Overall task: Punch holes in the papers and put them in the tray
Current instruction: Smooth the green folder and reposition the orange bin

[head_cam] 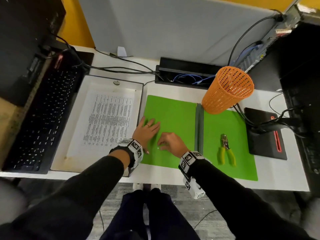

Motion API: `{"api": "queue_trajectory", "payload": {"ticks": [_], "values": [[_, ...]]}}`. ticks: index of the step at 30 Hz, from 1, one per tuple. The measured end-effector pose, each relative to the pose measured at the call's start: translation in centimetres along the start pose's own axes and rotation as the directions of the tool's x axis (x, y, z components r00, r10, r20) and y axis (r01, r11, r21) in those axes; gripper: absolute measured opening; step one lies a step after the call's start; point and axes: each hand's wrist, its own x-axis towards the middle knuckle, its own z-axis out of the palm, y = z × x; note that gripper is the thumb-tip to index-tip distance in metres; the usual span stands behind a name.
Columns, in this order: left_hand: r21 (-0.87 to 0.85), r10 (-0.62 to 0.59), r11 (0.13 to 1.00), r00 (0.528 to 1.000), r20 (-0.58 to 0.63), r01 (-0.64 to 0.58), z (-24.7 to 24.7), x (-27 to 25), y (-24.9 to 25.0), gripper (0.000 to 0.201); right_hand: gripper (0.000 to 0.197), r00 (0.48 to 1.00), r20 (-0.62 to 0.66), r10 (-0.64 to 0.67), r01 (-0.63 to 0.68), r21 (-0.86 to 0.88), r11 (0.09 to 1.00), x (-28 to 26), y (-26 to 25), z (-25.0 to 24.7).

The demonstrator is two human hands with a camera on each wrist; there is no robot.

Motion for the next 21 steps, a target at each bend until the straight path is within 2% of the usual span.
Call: {"api": "queue_trajectory", "payload": {"ticks": [11, 16, 21], "values": [[0.027, -0.03, 0.999, 0.999, 0.013, 0.029, -0.1, -0.2, 0.4, 0.128, 0.012, 0.993, -0.031, -0.115, 0.11, -0.132, 0.985, -0.7, -0.8, 0.9], [0.024, -0.023, 0.999, 1.0, 0.007, 0.023, 0.0, -0.2, 0.3, 0.127, 0.004, 0.977, -0.073, -0.198, 0.181, -0.191, 0.965, -0.6, -0.9, 1.4], [0.028, -0.021, 0.999, 1.0, 0.016, 0.02, 0.0, -0.2, 0.2, 0.127, 0.011, 0.973, -0.061, -0.222, 0.203, -0.229, 0.952, -0.5, -0.5, 1.9]]}}
